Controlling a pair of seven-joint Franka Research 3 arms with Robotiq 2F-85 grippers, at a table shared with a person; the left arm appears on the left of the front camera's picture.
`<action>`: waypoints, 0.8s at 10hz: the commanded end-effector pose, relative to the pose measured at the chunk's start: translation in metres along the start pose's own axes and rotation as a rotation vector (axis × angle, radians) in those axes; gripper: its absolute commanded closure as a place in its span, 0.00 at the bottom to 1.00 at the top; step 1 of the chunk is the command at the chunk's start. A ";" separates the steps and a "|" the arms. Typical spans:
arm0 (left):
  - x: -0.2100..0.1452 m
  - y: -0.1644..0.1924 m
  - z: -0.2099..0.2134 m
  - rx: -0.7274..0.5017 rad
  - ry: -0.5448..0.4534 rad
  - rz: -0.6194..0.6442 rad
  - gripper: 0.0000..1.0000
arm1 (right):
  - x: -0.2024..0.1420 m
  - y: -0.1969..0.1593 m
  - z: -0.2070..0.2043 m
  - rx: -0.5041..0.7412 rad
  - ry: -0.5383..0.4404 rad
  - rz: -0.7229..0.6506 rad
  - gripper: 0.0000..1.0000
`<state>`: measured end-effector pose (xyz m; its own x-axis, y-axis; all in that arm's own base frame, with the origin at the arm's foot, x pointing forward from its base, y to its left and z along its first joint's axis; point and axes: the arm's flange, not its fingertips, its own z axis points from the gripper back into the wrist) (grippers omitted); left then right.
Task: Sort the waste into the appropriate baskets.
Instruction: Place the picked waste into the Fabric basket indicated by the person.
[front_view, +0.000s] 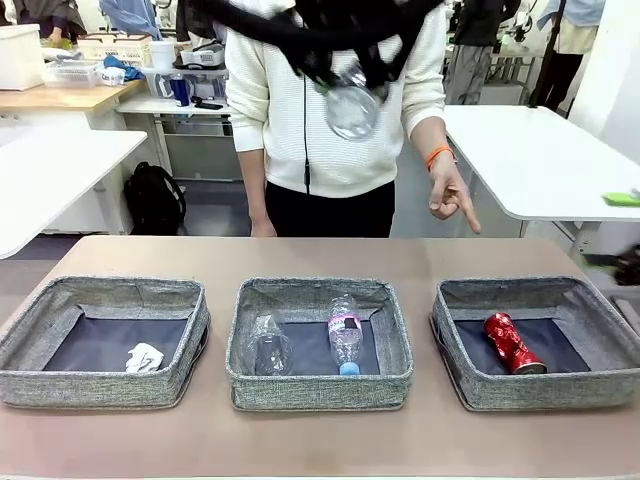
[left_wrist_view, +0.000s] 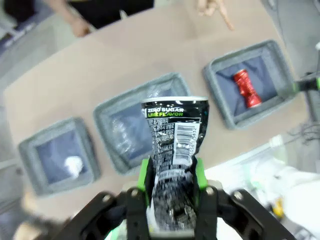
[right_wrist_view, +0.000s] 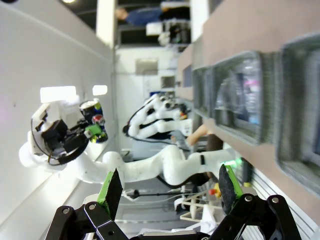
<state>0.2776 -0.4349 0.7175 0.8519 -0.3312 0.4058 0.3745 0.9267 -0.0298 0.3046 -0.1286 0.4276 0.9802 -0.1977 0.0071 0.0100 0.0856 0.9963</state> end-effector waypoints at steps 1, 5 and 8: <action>0.001 0.002 -0.072 -0.087 -0.131 -0.050 0.61 | -0.020 -0.005 0.089 -0.065 -0.078 0.072 0.00; 0.074 -0.046 -0.195 -0.331 -0.105 -0.159 0.61 | -0.096 -0.035 0.163 -0.129 -0.126 0.220 0.00; 0.098 -0.105 -0.260 -0.328 0.040 -0.289 0.61 | -0.105 -0.030 0.167 -0.128 -0.170 0.204 0.00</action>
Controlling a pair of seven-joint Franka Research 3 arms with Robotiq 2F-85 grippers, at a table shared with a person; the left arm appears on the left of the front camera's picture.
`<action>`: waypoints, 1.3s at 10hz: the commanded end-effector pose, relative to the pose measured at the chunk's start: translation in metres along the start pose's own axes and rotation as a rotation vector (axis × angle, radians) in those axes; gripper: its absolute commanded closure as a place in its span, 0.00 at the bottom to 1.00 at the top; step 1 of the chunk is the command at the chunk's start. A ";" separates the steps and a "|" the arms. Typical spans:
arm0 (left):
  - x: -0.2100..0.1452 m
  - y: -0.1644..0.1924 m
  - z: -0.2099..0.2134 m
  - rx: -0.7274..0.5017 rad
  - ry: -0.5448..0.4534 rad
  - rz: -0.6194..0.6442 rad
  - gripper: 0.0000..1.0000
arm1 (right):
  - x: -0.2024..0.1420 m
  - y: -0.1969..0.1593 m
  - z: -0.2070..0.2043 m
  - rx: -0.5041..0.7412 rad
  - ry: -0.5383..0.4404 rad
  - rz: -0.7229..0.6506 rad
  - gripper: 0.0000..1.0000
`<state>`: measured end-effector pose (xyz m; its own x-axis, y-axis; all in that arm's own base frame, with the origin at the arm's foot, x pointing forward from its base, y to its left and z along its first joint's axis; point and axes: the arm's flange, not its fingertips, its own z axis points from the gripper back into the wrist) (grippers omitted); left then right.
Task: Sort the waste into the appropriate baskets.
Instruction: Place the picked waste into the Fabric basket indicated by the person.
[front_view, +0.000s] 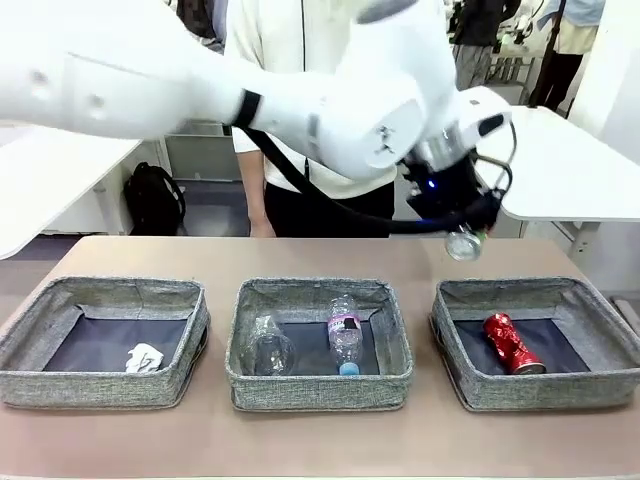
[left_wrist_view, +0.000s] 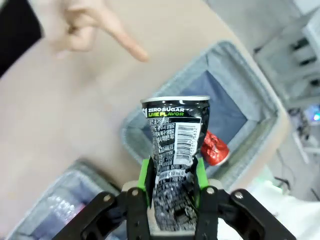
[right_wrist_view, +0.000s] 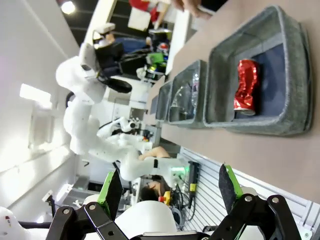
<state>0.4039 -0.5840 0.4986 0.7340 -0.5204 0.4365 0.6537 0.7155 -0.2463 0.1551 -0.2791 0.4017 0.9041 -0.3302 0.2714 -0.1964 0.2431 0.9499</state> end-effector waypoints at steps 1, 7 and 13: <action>0.040 -0.030 -0.014 0.028 0.088 -0.098 0.61 | 0.013 0.008 -0.008 -0.033 0.018 -0.039 0.00; 0.041 -0.064 -0.055 0.096 0.186 -0.206 0.61 | 0.013 0.008 -0.008 -0.033 0.018 -0.039 0.00; 0.038 -0.066 -0.050 0.096 0.193 -0.232 0.00 | 0.013 0.008 -0.008 -0.033 0.018 -0.039 0.00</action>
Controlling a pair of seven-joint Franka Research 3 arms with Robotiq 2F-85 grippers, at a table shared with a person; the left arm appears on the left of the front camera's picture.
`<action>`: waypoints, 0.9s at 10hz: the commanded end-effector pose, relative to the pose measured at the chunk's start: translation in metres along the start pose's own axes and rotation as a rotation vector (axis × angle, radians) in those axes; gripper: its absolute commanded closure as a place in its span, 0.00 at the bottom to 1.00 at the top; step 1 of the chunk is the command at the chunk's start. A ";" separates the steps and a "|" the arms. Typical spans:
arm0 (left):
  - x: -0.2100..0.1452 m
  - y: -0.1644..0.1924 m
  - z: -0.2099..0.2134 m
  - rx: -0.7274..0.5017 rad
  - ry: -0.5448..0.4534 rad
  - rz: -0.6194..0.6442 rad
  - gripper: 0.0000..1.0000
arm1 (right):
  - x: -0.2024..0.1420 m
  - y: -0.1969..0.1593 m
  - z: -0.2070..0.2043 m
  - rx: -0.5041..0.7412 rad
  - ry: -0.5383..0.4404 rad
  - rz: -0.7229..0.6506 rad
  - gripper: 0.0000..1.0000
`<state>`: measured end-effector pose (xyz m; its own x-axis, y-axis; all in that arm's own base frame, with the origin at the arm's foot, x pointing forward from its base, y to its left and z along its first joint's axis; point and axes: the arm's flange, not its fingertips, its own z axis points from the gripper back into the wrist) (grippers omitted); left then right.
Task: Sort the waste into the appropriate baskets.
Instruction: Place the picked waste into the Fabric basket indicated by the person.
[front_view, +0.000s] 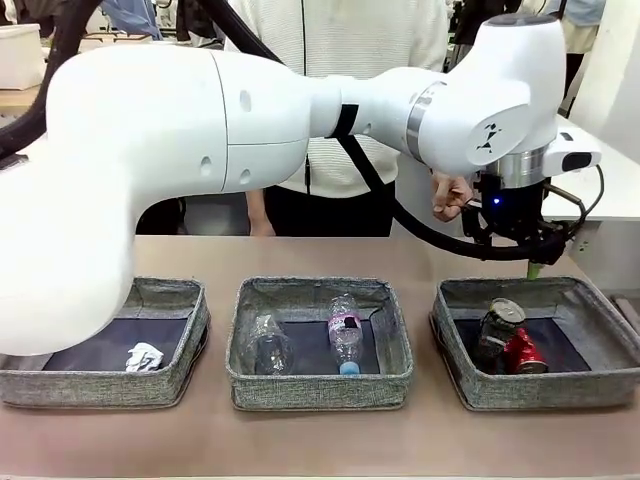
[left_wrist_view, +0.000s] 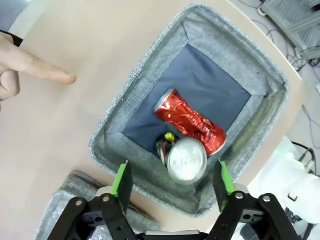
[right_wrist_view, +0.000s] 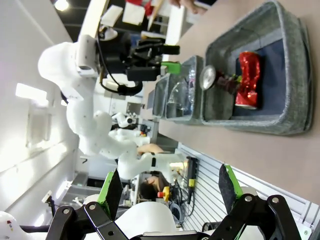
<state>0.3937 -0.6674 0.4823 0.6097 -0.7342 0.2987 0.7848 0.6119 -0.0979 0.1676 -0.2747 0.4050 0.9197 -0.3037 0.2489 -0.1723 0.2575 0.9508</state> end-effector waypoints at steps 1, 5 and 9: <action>0.009 -0.001 0.004 0.021 0.004 -0.018 0.00 | 0.002 0.006 0.000 -0.011 -0.016 -0.022 0.00; 0.002 -0.001 0.025 0.011 -0.008 -0.019 0.00 | 0.002 0.006 0.000 -0.011 -0.016 -0.022 0.00; -0.076 0.008 0.165 -0.029 -0.045 0.030 0.00 | 0.031 0.014 -0.042 0.029 0.106 0.006 0.00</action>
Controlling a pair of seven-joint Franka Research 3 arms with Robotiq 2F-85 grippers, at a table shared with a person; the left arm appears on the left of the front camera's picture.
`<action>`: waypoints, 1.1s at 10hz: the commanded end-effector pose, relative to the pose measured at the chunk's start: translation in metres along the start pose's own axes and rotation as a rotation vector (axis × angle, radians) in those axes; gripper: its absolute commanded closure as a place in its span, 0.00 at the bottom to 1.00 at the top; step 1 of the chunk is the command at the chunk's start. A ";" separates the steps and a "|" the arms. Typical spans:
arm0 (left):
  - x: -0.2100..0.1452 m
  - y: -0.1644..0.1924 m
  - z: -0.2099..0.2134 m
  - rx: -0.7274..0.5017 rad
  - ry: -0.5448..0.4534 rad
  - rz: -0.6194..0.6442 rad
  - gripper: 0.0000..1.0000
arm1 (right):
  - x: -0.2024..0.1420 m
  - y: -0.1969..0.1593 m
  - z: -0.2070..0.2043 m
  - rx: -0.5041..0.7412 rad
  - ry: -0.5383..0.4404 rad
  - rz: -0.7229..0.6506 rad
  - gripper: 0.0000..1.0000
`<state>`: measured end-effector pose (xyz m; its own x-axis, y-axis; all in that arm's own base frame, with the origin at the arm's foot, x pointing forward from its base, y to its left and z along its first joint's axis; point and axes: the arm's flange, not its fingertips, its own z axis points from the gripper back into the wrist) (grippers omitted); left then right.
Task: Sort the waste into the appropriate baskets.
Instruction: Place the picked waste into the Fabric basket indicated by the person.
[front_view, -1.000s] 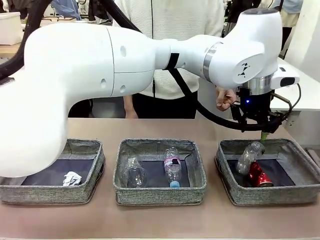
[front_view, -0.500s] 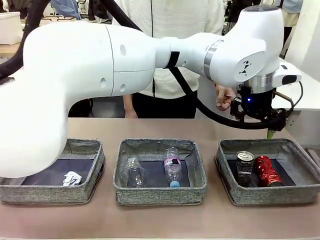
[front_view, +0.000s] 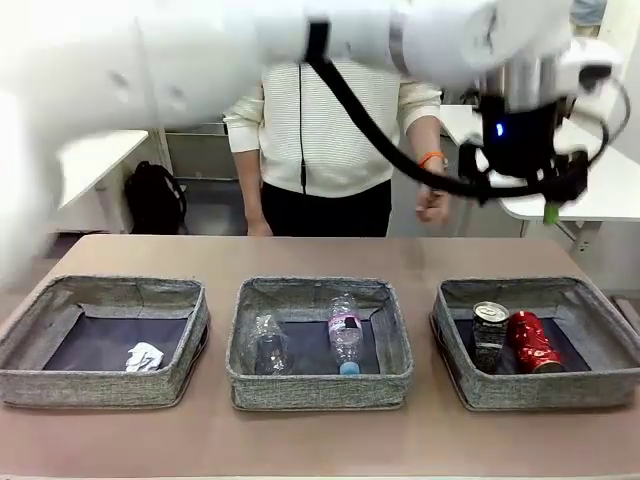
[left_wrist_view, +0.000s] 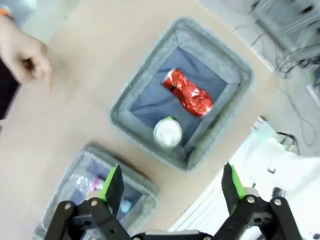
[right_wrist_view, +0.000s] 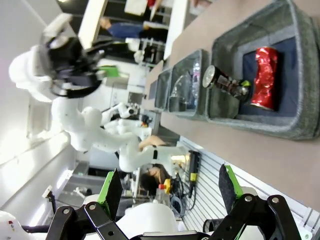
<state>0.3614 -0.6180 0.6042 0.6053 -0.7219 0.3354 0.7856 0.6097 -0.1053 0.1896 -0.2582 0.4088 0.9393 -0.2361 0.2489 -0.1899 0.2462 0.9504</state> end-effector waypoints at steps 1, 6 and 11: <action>-0.091 0.023 0.073 -0.019 -0.021 0.082 0.00 | 0.035 0.020 -0.043 0.039 0.074 0.007 0.00; -0.248 0.100 0.169 -0.050 -0.208 0.392 0.00 | 0.081 0.084 -0.194 0.082 0.244 0.112 0.00; -0.376 0.203 0.208 -0.540 -0.309 0.432 0.00 | 0.060 0.116 -0.309 0.246 0.382 -0.024 0.00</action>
<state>0.2653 -0.1700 0.6648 0.8720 -0.2202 0.4372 0.4712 0.6195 -0.6278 0.3180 0.0326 0.4668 0.9514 0.1927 0.2403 -0.2566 0.0642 0.9644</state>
